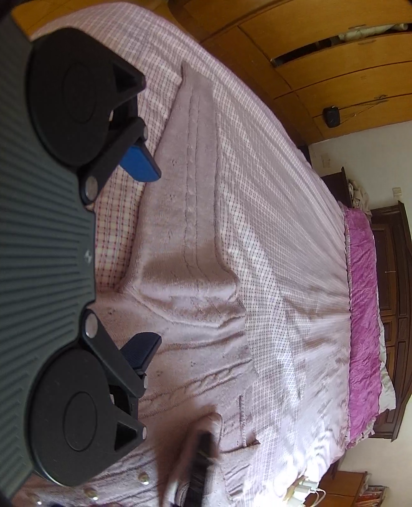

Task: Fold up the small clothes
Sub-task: 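Fold the held sleeve across the cardigan body and open the right gripper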

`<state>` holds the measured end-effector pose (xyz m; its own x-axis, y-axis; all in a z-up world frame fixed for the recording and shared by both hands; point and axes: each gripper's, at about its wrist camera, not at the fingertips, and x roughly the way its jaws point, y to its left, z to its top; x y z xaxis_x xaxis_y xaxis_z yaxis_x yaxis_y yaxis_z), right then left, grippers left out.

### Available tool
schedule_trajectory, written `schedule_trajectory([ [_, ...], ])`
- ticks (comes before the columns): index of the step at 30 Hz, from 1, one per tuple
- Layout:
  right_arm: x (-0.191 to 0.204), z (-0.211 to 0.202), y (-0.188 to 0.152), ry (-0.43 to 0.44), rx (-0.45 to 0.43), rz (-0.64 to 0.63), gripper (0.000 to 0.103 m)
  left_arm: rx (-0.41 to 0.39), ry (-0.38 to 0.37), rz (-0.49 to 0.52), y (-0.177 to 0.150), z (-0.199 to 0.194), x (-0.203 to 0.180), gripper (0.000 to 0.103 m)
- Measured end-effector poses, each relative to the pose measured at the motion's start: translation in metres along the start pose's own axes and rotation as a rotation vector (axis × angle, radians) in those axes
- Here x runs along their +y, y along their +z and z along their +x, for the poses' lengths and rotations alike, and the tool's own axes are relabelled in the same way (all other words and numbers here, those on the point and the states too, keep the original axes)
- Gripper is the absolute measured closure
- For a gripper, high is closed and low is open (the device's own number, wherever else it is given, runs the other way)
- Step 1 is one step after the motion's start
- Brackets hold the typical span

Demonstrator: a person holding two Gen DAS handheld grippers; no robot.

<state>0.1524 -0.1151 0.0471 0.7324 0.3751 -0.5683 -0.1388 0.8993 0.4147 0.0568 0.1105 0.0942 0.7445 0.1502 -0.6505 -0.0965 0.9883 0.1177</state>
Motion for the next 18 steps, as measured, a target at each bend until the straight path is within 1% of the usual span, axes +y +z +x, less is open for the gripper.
schedule_trajectory([
  [1, -0.009, 0.004, 0.002, 0.011, 0.041, 0.011, 0.083, 0.000, -0.007, -0.002, 0.000, 0.001, -0.002, 0.000],
  [2, -0.014, 0.006, -0.002, 0.020, 0.071, 0.025, 0.079, -0.001, -0.015, -0.004, 0.001, 0.002, -0.004, 0.000],
  [3, -0.019, 0.005, -0.005, 0.042, 0.067, 0.038, 0.072, -0.002, -0.022, -0.005, 0.001, 0.003, -0.007, 0.000],
  [4, -0.021, 0.002, -0.006, 0.065, 0.053, 0.046, 0.061, -0.003, -0.029, -0.007, 0.001, 0.003, -0.010, 0.000],
  [5, -0.022, -0.002, -0.007, 0.088, 0.052, 0.053, 0.055, -0.003, -0.036, -0.007, 0.001, 0.004, -0.013, 0.000],
  [6, -0.022, -0.007, -0.005, 0.107, 0.056, 0.058, 0.042, -0.004, -0.042, -0.006, 0.001, 0.004, -0.016, 0.000],
  [7, -0.021, -0.012, -0.005, 0.121, 0.059, 0.056, 0.034, -0.006, -0.049, -0.005, 0.001, 0.005, -0.019, 0.000],
  [9, -0.018, -0.026, -0.005, 0.132, 0.057, 0.042, 0.029, -0.007, -0.060, 0.000, 0.002, 0.005, -0.025, 0.000],
  [14, -0.028, -0.068, 0.002, 0.154, 0.042, 0.042, 0.028, -0.015, -0.099, 0.009, 0.005, 0.004, -0.042, 0.000],
  [16, -0.036, -0.087, 0.002, 0.140, 0.018, 0.050, 0.027, -0.019, -0.121, 0.018, 0.006, 0.003, -0.050, 0.000],
  [18, -0.048, -0.106, 0.002, 0.102, -0.019, 0.058, 0.027, -0.024, -0.141, 0.033, 0.007, 0.002, -0.060, 0.000],
])
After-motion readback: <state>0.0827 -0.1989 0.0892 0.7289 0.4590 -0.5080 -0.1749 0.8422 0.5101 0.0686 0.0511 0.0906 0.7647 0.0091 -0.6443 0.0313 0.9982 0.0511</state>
